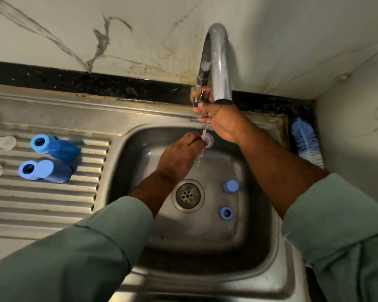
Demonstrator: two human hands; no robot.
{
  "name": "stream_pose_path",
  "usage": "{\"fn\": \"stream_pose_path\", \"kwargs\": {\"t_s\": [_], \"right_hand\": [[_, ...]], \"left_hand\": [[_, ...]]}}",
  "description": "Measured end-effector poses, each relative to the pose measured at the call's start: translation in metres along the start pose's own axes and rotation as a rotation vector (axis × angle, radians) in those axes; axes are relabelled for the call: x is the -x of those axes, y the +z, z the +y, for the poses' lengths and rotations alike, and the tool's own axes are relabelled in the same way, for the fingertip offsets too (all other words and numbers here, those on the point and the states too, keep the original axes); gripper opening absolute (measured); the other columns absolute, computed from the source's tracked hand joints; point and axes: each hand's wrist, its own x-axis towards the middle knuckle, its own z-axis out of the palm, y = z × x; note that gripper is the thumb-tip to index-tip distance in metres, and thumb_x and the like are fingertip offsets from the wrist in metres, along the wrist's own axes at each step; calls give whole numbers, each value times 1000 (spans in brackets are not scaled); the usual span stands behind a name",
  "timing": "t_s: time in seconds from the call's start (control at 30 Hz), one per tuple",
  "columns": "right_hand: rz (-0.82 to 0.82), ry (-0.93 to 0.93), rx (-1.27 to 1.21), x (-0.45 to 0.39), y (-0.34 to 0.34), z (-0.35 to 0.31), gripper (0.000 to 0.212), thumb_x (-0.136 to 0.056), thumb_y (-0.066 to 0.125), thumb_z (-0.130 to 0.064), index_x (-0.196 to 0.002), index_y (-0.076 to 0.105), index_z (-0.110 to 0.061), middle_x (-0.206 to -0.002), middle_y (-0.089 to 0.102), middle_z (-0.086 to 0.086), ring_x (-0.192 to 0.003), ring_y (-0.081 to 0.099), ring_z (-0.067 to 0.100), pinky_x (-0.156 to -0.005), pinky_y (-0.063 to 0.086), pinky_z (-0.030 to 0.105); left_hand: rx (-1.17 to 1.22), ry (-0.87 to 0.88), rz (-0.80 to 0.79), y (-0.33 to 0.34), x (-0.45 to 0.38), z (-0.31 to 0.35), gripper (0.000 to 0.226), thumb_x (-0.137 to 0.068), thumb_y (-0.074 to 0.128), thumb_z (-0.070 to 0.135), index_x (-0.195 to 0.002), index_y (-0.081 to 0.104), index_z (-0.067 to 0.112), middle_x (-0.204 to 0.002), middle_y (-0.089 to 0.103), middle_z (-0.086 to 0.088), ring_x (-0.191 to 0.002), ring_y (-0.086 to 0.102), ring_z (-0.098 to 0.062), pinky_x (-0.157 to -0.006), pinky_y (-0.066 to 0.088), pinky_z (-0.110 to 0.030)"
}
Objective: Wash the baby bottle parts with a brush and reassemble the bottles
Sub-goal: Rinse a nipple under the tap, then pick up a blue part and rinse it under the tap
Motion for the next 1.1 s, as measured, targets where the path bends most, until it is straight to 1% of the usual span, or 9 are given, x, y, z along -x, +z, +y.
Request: {"fn": "stream_pose_path", "kwargs": {"t_s": [0.1,0.2,0.27,0.33,0.37,0.47,0.63,0.77,1.1], "right_hand": [[152,-13,-36,17,7,-7,23,-88,58,-2,-97,61,-23,-95,66,-5,-92,61,15,-83,51,37],[447,-88,13,41,3,3,15,-92,58,-11,-100,63,-23,-91,65,-6,-82,60,8,-75,52,31],[534,-120,208,60,0,20,12,-92,59,-13,-99,67,-18,-91,66,-1,-77,57,7,-79,51,33],[401,-50,480,84,5,42,11,-91,60,-11,-95,70,-13,-92,68,7,-80,57,11,-83,48,32],[311,-33,596,97,11,51,11,-90,61,-10,-92,71,-14,-90,68,6,-81,57,12,-82,46,29],[257,-90,739,120,27,61,11,-89,61,-12,-91,72,-12,-84,64,-5,-82,57,9,-71,37,18],[47,-187,941,126,83,57,16,-89,61,-18,-86,72,-6,-89,69,13,-85,63,26,-77,47,34],[-35,-422,876,121,166,39,10,-87,64,-9,-87,74,-7,-88,68,12,-84,62,24,-80,46,34],[-215,-615,848,101,374,44,15,-80,60,-18,-75,71,-10,-74,67,0,-71,62,17,-70,47,30]], "left_hand": [[-75,55,171,-20,-5,-1,31,-90,54,20,-108,70,1,-96,67,-18,-72,68,-33,-55,58,-37],[13,-17,400,-55,-3,17,27,-92,59,17,-111,68,1,-102,68,-17,-85,66,-25,-73,55,-30],[49,-187,166,-52,5,20,22,-94,61,17,-114,66,7,-113,66,-12,-98,61,-18,-88,49,-24],[-114,-399,-321,-41,27,27,22,-95,61,26,-113,64,13,-120,64,-11,-107,60,-24,-93,48,-33],[-132,-447,-369,-37,42,25,22,-95,61,29,-111,65,15,-119,64,-10,-108,60,-27,-92,48,-36],[-143,-509,-293,-48,69,21,24,-94,61,34,-110,65,18,-120,64,-8,-109,61,-29,-89,48,-36],[-112,-573,-112,-105,128,-5,24,-90,62,42,-102,68,22,-110,66,-5,-106,61,-28,-78,44,-32],[-168,-642,-4,-169,185,-36,17,-92,59,36,-94,62,19,-100,65,-6,-97,62,-31,-73,46,-35],[-172,-786,-44,-236,281,-198,31,-91,57,13,-122,62,18,-124,58,-8,-117,54,-26,-94,41,-33]]}}
